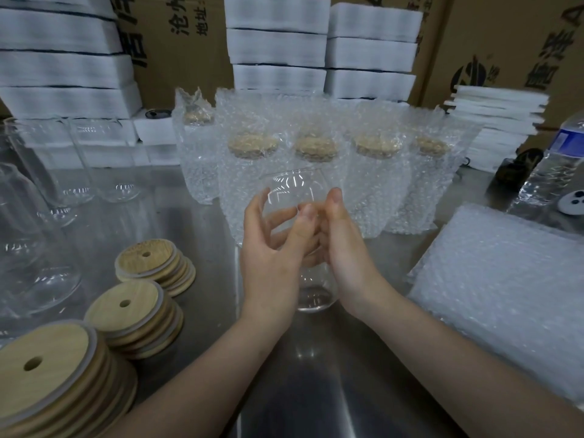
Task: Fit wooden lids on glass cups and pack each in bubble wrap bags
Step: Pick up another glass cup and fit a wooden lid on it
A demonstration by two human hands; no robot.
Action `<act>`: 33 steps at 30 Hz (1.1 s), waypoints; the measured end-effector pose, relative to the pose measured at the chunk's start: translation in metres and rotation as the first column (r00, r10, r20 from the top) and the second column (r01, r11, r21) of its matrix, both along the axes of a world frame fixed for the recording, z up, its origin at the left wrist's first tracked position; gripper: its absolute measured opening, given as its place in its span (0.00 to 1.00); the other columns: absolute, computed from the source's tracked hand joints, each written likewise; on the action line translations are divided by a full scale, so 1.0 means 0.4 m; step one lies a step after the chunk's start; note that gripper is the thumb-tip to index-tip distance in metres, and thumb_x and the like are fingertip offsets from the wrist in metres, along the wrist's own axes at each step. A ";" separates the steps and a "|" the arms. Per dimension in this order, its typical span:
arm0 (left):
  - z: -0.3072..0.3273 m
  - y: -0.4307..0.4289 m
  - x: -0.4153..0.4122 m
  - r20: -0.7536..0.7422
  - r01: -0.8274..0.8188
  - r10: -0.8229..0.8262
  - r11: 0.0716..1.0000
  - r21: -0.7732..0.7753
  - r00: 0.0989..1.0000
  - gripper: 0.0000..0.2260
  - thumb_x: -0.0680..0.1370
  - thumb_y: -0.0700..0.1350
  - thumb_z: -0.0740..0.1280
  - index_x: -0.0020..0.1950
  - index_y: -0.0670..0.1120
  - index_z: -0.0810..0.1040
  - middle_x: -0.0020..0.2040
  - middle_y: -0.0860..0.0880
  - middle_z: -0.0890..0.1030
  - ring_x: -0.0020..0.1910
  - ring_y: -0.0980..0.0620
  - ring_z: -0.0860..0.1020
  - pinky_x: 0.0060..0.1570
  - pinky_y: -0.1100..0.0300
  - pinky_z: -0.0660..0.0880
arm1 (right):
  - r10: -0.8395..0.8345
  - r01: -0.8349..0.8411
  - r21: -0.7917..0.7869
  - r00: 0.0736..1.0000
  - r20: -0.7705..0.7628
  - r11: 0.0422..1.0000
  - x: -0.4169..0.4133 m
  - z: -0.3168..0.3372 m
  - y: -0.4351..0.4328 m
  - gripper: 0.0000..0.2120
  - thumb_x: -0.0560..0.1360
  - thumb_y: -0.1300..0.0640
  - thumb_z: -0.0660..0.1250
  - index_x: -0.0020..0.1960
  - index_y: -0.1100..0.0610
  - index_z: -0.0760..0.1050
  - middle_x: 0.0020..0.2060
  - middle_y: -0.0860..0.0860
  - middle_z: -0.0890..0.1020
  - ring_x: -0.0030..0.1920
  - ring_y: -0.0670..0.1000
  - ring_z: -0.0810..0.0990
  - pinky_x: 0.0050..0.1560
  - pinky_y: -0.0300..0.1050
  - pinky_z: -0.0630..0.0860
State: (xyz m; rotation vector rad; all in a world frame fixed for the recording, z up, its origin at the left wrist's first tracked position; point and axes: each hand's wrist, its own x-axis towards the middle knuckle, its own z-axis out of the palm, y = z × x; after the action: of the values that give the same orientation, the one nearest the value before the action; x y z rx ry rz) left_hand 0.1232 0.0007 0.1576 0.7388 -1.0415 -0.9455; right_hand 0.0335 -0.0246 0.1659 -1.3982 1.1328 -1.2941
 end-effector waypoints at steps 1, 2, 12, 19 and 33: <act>-0.002 0.001 0.000 -0.011 0.010 -0.010 1.000 -0.003 1.000 0.30 0.70 0.54 0.73 0.69 0.53 0.67 0.55 0.49 0.83 0.49 0.54 0.85 0.41 0.64 0.79 | 0.007 -0.008 0.014 1.000 0.012 1.000 -0.003 0.000 -0.004 0.37 0.74 0.29 0.47 0.60 0.57 0.76 0.47 0.60 0.85 0.42 0.55 0.82 0.42 0.48 0.74; -0.002 0.001 0.001 -0.026 0.022 -0.022 1.000 -0.006 0.999 0.29 0.70 0.53 0.73 0.69 0.53 0.68 0.54 0.49 0.84 0.48 0.53 0.85 0.41 0.65 0.79 | 0.016 -0.017 0.023 0.999 0.039 1.000 -0.006 0.001 -0.006 0.34 0.77 0.32 0.46 0.58 0.57 0.77 0.44 0.59 0.85 0.40 0.54 0.81 0.41 0.47 0.73; 0.007 -0.005 0.017 -0.065 0.198 -0.195 0.979 0.046 0.979 0.20 0.73 0.62 0.60 0.55 0.54 0.82 0.56 0.46 0.84 0.59 0.48 0.81 0.64 0.48 0.74 | 0.109 -0.148 0.081 0.927 0.358 0.986 -0.043 0.019 -0.004 0.13 0.81 0.48 0.62 0.48 0.56 0.80 0.29 0.50 0.76 0.25 0.45 0.73 0.24 0.34 0.70; 0.005 -0.018 0.016 -0.107 0.174 -0.176 0.984 -0.026 0.979 0.34 0.70 0.64 0.63 0.73 0.53 0.64 0.62 0.46 0.80 0.59 0.45 0.80 0.58 0.46 0.77 | 0.402 -0.527 0.150 0.777 0.485 0.837 -0.041 0.009 -0.009 0.32 0.74 0.32 0.56 0.61 0.56 0.79 0.53 0.57 0.79 0.53 0.56 0.77 0.55 0.51 0.75; 0.009 0.019 -0.023 0.097 -0.013 0.011 1.000 0.018 0.995 0.28 0.78 0.59 0.63 0.77 0.53 0.63 0.63 0.59 0.78 0.58 0.67 0.78 0.53 0.70 0.76 | 0.235 -0.243 -0.008 0.929 0.287 0.970 -0.044 0.021 -0.002 0.30 0.70 0.33 0.58 0.62 0.53 0.74 0.49 0.59 0.83 0.45 0.52 0.83 0.45 0.47 0.81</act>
State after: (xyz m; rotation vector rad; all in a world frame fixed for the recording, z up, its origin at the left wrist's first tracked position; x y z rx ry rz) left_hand 0.1140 0.0083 0.1612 0.8121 -1.1135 -0.9173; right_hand 0.0160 -0.0254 0.1742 -1.2369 0.7571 -1.2502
